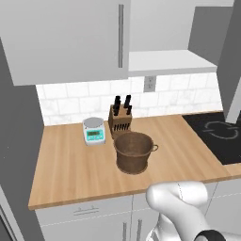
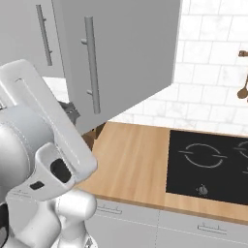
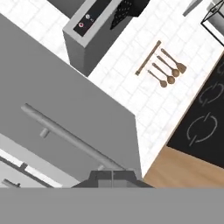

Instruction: Open the cabinet, pick up the bread from the cabinet and place it in the basket. Then move the basket to the dining counter.

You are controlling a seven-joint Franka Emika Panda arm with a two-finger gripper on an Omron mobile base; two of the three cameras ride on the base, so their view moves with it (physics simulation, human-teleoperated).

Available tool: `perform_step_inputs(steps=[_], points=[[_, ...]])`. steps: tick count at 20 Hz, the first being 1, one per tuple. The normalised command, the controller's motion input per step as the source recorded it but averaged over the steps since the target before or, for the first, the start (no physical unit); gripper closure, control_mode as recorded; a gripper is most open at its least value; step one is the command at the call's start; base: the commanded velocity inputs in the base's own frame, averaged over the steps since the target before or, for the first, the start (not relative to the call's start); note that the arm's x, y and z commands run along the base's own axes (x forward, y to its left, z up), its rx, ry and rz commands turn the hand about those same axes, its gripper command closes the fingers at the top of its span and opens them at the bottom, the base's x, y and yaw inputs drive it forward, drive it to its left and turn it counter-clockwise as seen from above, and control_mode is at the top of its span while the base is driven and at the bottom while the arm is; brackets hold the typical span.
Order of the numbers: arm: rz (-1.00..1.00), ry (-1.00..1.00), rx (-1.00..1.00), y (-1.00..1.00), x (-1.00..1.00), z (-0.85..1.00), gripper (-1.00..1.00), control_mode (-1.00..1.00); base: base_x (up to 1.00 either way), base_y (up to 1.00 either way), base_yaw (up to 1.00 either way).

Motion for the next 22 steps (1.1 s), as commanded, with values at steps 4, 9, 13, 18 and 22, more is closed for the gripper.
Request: perform_step_inputs(steps=[4,9,13,18,22], points=[[-0.19,-0.22,-0.15,1.00,0.16,-0.01,1.00,-1.00,0.00,0.00,0.00],[-0.31,-0.21,-0.06,1.00,0.57,-0.09,1.00,-1.00,0.00,0.00,0.00],[-0.39,-0.11,0.01,1.00,0.89,-0.39,1.00,-1.00,0.00,0.00,0.00],[-0.36,-0.09,0.10,0.74,0.94,-0.46,1.00,-1.00,0.00,0.00,0.00],[-0.23,0.00,0.15,0.00,0.74,-0.07,1.00,-1.00,0.00,0.00,0.00]])
